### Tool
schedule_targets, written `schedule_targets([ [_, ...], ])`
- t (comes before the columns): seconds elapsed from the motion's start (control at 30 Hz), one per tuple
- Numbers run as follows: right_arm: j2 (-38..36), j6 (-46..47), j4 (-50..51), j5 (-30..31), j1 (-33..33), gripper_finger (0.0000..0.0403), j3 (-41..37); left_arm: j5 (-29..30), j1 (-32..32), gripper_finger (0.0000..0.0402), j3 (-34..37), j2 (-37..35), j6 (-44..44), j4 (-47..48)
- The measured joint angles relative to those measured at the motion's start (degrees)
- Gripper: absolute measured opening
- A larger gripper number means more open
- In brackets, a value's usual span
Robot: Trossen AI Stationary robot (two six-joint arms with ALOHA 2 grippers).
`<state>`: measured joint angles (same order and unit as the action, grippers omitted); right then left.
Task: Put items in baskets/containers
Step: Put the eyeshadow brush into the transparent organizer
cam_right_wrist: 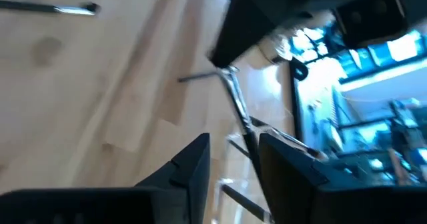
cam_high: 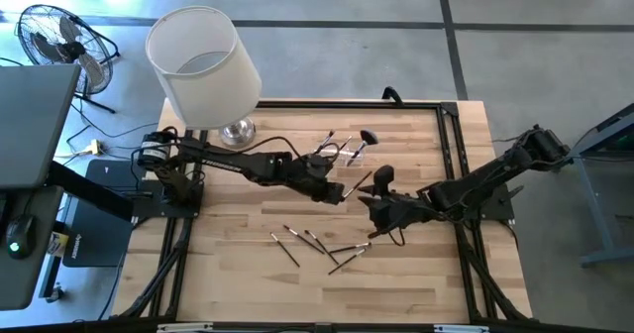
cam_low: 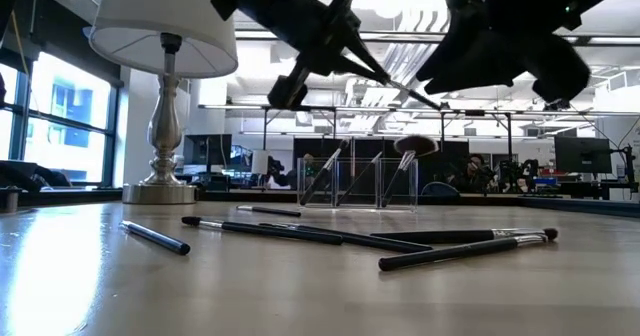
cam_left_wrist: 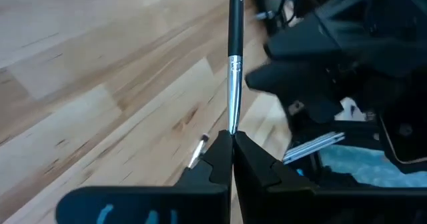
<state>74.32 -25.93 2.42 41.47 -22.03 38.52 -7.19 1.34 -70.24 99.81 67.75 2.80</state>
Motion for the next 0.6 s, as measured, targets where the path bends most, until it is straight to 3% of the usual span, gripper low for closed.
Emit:
schedule_targets([
  [0.43, 0.02, -3.88, 1.63, 1.82, 3.87, 0.0094, 0.02, -0.25, -0.22, 0.0, 0.0, 0.0, 1.55, -0.23],
  [0.6, 0.02, -5.24, 1.63, -0.14, 5.32, 0.0087, 0.03, -0.25, -0.21, 0.0, 0.0, 0.0, 1.75, -1.5],
])
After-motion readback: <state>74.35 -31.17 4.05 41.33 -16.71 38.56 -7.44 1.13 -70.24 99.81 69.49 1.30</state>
